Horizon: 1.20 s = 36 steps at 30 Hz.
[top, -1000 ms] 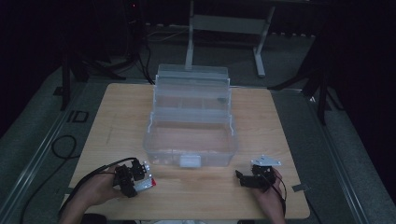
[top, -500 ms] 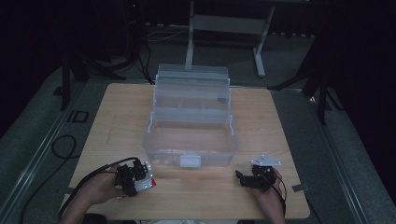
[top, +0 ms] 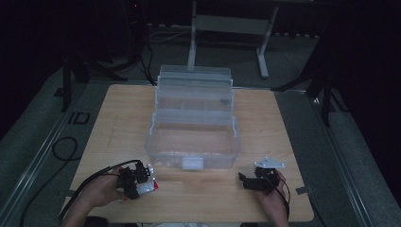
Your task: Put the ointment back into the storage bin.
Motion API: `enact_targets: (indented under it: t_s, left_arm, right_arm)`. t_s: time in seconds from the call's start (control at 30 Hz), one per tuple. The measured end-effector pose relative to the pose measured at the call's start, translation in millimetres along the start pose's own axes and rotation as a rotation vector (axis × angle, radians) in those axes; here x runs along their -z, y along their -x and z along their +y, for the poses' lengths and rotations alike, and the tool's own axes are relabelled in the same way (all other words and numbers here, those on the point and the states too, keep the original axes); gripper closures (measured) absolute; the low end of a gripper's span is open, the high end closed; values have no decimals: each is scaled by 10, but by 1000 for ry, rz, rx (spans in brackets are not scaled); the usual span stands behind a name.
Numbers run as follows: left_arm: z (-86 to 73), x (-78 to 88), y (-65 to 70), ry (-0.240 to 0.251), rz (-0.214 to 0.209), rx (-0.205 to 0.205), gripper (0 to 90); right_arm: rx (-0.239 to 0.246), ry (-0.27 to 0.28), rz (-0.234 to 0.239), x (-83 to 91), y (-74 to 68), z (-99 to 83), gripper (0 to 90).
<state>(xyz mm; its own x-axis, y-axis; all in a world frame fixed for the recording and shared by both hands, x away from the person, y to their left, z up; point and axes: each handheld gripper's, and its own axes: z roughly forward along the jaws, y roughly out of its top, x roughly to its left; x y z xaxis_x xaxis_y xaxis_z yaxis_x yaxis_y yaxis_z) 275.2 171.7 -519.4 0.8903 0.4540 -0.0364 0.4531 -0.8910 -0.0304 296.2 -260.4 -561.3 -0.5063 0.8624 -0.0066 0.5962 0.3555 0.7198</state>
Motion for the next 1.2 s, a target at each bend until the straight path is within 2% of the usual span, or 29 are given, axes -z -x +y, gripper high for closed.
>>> enact_targets:
  t_s: [0.6, 1.2]
  left_arm:
    - [-68, 174, -28, 16, -2, -29, 704]
    - [-129, 454, -75, 43, 47, -51, 704]
  right_arm:
    - [0, 0, 0, 0, 0, 0, 135]
    - [0, 0, -1, 0, 0, 0, 135]
